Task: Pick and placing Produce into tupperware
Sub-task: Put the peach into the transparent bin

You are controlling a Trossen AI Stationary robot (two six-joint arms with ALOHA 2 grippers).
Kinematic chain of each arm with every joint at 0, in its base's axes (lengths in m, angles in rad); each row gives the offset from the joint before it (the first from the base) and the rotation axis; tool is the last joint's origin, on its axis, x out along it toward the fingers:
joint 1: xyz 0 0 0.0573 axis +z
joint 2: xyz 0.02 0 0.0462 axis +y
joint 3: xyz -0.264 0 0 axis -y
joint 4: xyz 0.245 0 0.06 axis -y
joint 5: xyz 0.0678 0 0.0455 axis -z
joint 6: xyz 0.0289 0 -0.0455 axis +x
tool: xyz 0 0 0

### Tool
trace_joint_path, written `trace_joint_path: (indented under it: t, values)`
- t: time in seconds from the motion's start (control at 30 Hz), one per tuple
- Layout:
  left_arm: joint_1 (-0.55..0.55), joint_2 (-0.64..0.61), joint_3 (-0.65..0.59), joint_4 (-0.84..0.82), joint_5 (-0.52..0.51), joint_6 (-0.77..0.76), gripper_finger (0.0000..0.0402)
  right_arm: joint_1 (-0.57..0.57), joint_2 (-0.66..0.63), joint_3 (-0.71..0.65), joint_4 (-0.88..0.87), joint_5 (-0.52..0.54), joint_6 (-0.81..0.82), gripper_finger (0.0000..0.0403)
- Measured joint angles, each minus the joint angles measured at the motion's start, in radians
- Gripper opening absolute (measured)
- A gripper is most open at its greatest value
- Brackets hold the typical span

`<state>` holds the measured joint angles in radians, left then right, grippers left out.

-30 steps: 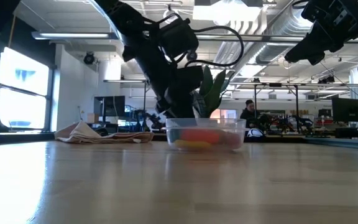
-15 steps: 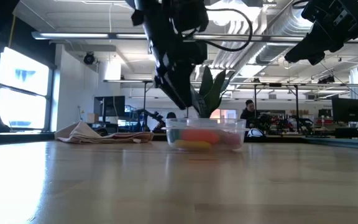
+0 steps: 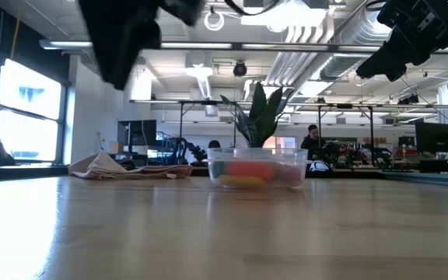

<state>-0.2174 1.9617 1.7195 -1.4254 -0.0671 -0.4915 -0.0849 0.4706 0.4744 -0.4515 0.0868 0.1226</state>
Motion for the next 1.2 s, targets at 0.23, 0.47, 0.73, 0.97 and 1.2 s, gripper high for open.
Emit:
trace_joint_path:
  t: [0.23, 0.47, 0.73, 0.97, 1.2]
  values:
    - [-0.282, -0.053, 0.0, -0.035, -0.106, -0.235, 0.0168, 0.0, 0.0, 0.0, 0.0, 0.0, 0.0, 0.0035]
    - [-0.502, -0.137, 0.0, 0.058, -0.403, -0.542, 0.0166, 0.0, 0.0, 0.0, 0.0, 0.0, 0.0, 0.0035]
    - [-0.533, -0.122, 0.0, 0.131, -0.401, -0.611, 0.0176, 0.0, 0.0, 0.0, 0.0, 0.0, 0.0, 0.0035]
    - [-0.525, -0.093, 0.001, 0.146, -0.384, -0.616, 0.0245, 0.0, 0.0, 0.0, 0.0, 0.0, 0.0, 0.0035]
    - [-0.479, -0.075, -0.005, 0.144, -0.287, -0.549, 0.0304, 0.0, 0.0, 0.0, 0.0, 0.0, 0.0, 0.0035]
